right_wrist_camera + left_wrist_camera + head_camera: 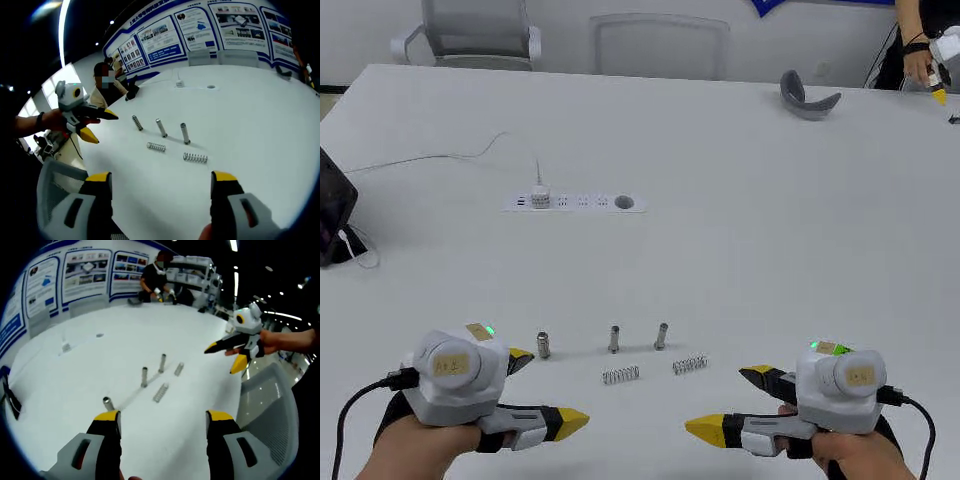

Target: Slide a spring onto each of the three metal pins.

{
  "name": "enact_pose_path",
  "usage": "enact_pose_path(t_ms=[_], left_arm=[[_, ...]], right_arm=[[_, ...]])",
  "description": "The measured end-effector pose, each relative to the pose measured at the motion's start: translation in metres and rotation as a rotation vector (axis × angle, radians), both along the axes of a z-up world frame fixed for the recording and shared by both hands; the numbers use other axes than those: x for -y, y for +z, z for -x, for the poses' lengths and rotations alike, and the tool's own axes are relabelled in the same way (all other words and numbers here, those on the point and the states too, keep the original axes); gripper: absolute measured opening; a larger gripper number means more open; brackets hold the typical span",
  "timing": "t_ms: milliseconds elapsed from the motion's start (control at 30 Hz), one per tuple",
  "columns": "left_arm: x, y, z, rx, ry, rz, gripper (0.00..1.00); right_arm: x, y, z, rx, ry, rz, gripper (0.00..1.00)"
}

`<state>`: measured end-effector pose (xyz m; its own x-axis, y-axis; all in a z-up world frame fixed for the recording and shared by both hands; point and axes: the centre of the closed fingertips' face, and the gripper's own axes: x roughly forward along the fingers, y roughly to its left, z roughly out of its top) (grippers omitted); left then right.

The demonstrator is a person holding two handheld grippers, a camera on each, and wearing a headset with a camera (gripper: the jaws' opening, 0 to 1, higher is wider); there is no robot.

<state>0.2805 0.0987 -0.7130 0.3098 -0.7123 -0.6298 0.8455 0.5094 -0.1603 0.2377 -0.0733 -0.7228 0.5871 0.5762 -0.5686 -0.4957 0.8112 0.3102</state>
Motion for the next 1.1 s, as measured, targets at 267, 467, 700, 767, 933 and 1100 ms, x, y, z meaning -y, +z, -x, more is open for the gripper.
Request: enact_pose_path(t_ms=[267,467,700,767,933,1100], left_arm=[[0.016,-0.008,0.001,0.003,-0.103,-0.059,0.69],[0.032,-0.017,-0.003,0.009,-0.179,-0.104,0.67],[0.046,-0.031,-0.004,0.002,-0.242,-0.147,0.64],[0.05,-0.036,-0.003,0.002,-0.264,-0.162,0.64],[0.057,-0.045,-0.006,-0.011,-0.282,-0.172,0.62],[0.064,-0.054,-0.009,-0.022,-0.286,-0.172,0.59]], right_arm=[[-0.001,-0.002,0.0,-0.002,-0.002,-0.007,0.83],[-0.002,-0.003,0.001,-0.004,0.002,-0.013,0.82],[-0.001,-0.008,0.004,-0.015,0.009,-0.012,0.82],[0.0,-0.008,0.005,-0.017,0.009,-0.013,0.82],[0.003,-0.01,0.007,-0.023,0.007,-0.015,0.82],[0.004,-0.013,0.01,-0.031,0.003,-0.022,0.82]])
